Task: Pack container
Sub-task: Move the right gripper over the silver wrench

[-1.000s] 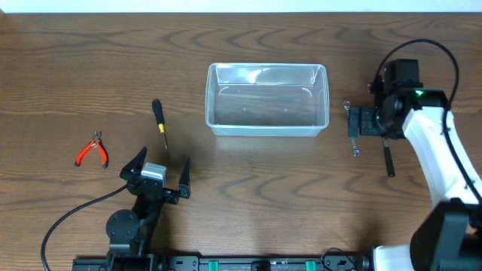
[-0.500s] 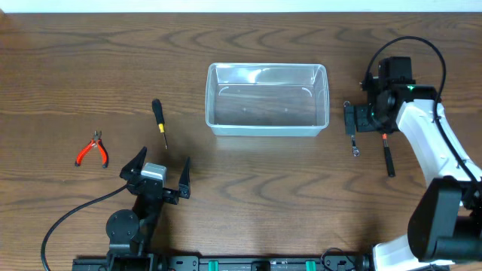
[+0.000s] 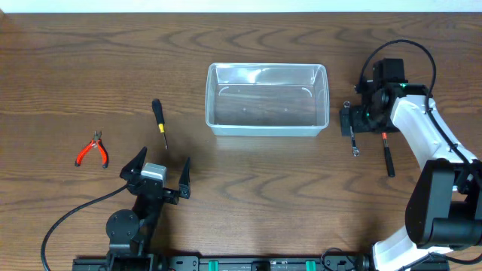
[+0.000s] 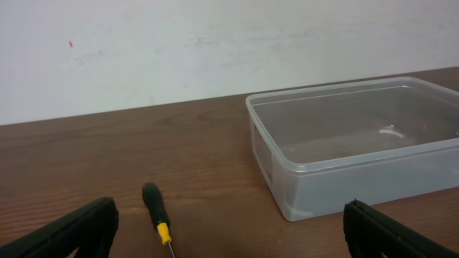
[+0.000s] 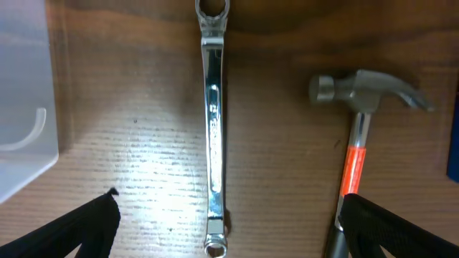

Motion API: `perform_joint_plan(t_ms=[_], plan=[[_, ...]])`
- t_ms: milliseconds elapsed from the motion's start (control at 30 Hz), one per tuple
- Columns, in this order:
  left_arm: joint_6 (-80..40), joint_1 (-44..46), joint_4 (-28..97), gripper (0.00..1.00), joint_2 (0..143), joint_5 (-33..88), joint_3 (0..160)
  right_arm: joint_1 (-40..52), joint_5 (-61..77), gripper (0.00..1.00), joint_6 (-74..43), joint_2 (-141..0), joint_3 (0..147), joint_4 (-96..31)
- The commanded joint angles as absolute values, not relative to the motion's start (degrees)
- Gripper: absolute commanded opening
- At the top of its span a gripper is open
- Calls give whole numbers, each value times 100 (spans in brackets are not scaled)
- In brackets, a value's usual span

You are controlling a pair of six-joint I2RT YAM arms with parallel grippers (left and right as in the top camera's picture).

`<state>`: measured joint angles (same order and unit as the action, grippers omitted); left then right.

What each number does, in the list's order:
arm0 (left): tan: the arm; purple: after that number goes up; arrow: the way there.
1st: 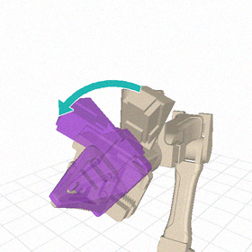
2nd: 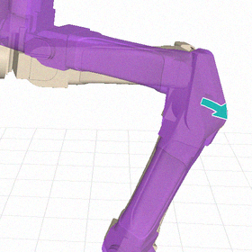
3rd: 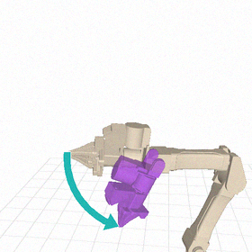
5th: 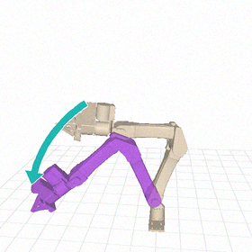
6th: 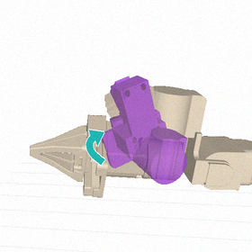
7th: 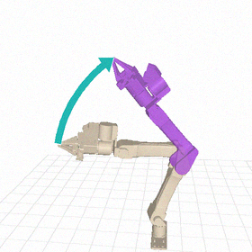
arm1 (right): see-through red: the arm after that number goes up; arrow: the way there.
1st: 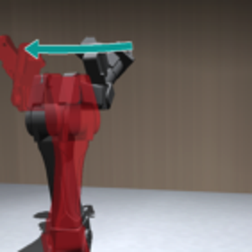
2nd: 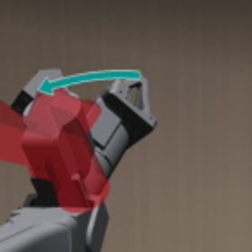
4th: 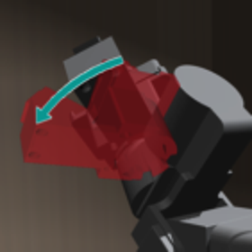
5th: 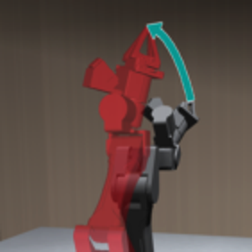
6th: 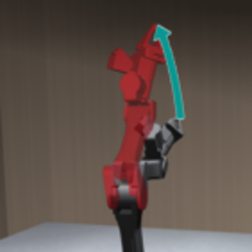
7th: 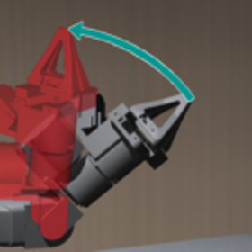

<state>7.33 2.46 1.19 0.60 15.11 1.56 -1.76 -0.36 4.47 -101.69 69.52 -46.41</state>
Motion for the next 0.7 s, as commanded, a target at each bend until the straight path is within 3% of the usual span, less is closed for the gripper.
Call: perform_joint_plan(t_ms=[0,667], plan=[[681,222,266,98,23,1647,23,-244,23,99,521,-10235,7059,-4523],[681,222,263,98,23,1647,23,-244,25,99,478,-10235,7059,-4215]])
